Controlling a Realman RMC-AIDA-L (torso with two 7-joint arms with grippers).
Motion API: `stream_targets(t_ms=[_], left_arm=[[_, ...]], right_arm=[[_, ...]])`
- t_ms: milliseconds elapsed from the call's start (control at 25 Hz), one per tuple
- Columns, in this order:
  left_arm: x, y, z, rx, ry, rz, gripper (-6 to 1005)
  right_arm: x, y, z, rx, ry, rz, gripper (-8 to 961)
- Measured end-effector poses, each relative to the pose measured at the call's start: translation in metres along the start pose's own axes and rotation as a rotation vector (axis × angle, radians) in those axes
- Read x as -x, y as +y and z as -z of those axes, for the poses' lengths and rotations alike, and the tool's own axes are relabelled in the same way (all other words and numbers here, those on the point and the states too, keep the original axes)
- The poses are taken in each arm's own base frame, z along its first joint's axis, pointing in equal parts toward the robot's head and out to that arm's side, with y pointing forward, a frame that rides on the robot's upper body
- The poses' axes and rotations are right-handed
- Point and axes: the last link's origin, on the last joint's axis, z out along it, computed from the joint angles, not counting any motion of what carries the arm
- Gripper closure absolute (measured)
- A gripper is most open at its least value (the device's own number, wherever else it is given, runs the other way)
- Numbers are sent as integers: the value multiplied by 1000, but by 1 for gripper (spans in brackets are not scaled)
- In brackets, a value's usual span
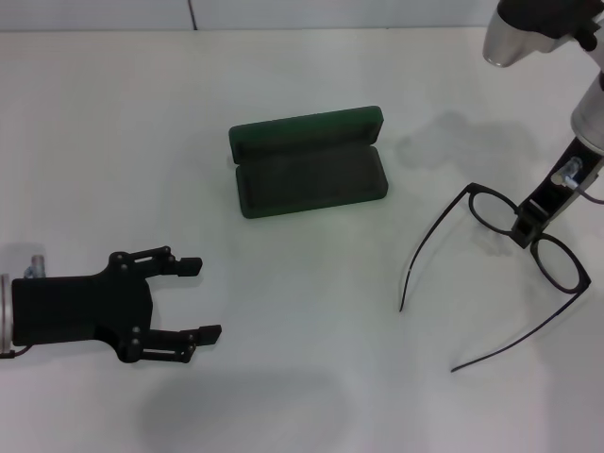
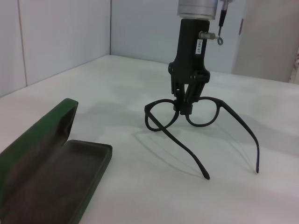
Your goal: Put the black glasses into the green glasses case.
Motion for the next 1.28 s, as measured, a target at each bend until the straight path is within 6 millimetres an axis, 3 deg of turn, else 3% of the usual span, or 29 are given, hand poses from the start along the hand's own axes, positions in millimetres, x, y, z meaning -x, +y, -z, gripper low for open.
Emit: stream_targets(t_ms=[440,680,800,1280], left_arm=[[0,0,0,-2,0,-2,173],[0,0,0,-2,0,-2,176],[0,0,0,-2,0,-2,178],[-1,0,-1,-5,12,9,185]], right_arm=[[-1,-2,-2,-9,-12,-53,743],[-2,-2,-2,-9,-8,-63,874],[-2,-2,-2,-9,-8,-62,878],[-8,-8,17,58,-157,-7,883]])
